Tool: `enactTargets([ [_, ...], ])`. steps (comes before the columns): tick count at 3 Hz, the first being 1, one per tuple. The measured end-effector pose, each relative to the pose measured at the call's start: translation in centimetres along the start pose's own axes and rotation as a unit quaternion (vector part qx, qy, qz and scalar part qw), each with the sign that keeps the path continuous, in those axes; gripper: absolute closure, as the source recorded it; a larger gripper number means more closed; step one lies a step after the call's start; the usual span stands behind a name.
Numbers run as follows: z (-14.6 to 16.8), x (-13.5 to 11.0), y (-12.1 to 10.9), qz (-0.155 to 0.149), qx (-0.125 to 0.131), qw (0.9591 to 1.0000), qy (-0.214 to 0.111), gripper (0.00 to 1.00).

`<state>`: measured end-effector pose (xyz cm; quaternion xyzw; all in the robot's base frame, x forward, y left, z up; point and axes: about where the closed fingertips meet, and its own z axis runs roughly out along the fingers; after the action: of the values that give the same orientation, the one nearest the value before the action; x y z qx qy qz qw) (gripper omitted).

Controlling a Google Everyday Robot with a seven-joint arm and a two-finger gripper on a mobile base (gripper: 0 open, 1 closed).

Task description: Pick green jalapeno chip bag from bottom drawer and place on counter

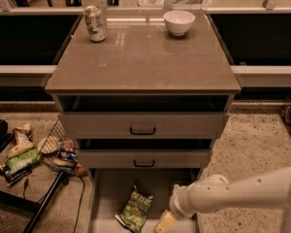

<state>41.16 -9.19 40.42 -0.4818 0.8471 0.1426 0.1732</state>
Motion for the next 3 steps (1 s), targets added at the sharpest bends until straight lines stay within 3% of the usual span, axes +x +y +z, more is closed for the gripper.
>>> enactTargets([
  [1,6.3,-2.4,1.8,0.001,-0.04,0.999,-0.018,0.0],
  [3,8.7,-2.2,2.6,-0.002,-0.056,0.9982,-0.021,0.0],
])
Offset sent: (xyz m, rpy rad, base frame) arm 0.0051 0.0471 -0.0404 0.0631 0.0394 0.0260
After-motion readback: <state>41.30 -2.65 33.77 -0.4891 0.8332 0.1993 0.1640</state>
